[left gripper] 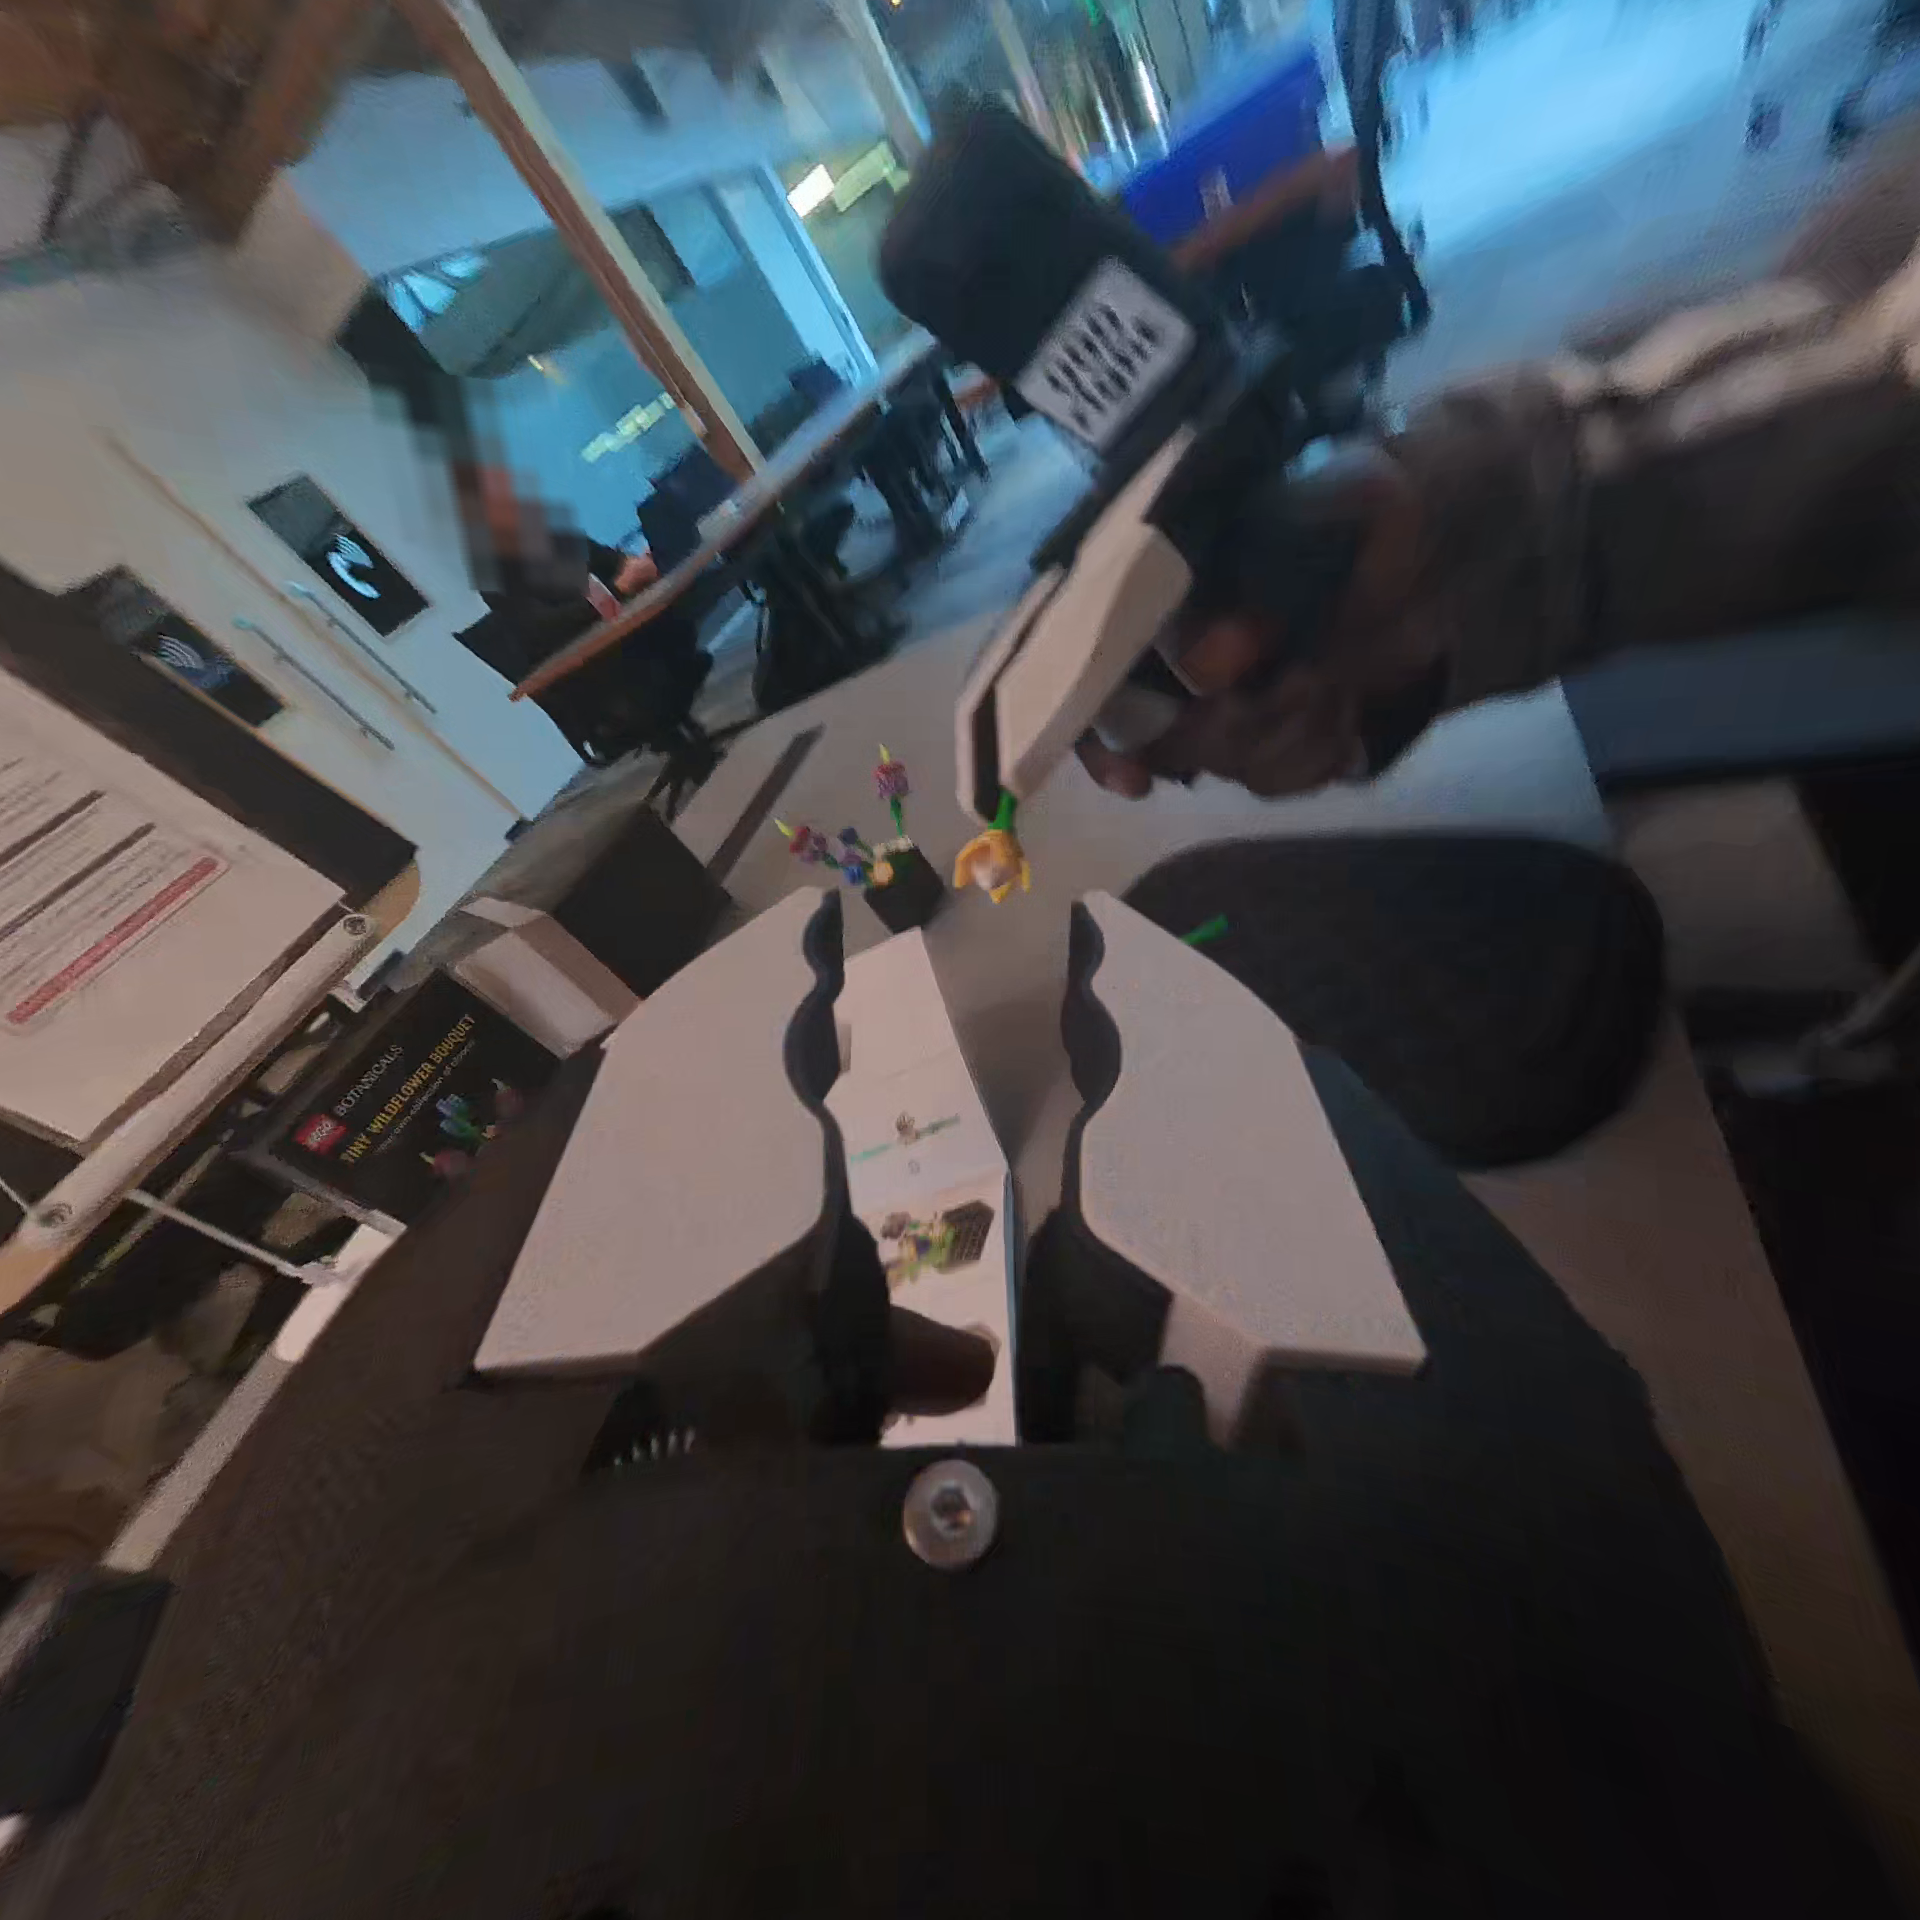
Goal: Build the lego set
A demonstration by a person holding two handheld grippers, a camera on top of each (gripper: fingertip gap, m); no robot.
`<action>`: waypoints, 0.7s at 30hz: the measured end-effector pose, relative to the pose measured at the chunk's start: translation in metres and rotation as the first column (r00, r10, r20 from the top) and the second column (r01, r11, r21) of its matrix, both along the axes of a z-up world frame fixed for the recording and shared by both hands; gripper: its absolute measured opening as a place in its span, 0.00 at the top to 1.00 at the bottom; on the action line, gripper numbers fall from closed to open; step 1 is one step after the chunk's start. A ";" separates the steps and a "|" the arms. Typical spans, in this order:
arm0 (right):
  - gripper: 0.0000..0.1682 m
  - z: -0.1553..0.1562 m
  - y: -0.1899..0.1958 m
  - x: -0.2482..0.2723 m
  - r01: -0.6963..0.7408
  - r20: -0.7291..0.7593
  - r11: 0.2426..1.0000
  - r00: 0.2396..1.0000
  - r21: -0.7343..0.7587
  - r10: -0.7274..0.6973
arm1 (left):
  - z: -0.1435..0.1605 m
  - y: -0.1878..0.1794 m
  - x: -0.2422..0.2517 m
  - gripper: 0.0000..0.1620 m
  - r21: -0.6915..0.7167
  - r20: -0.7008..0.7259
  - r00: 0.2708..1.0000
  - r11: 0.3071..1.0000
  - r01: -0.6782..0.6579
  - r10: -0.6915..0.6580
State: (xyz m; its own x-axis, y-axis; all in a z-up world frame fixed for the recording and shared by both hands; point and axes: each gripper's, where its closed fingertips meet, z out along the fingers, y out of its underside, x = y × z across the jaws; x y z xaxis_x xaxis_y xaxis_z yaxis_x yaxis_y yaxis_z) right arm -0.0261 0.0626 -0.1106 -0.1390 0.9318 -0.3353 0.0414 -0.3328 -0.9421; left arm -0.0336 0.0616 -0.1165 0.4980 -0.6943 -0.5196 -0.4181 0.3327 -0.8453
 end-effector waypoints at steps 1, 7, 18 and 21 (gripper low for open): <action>0.97 -0.002 -0.001 0.001 -0.003 0.026 1.000 1.000 0.016 0.003 | -0.005 -0.001 0.004 0.75 -0.011 -0.050 0.999 1.000 0.001 -0.001; 0.97 -0.007 -0.005 0.000 -0.005 0.103 0.996 0.995 0.088 -0.004 | -0.013 0.001 0.013 0.83 -0.043 -0.095 0.995 0.999 -0.005 0.001; 0.97 -0.010 -0.005 0.002 0.001 0.128 0.995 0.992 0.104 -0.015 | -0.019 0.000 0.014 0.92 -0.029 -0.150 0.989 0.999 -0.016 0.011; 0.97 -0.010 -0.005 0.001 0.004 0.122 0.995 0.992 0.104 -0.016 | -0.019 0.000 0.014 0.92 -0.036 -0.141 0.990 0.999 -0.012 0.007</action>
State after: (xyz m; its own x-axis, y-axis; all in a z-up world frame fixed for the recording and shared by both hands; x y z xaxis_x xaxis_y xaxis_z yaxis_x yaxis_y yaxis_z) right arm -0.0250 0.0571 -0.1203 -0.0931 0.9634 -0.2514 0.1557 -0.2353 -0.9594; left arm -0.0198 0.0614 -0.1356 0.4283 -0.7096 -0.5594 -0.5366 0.2983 -0.7893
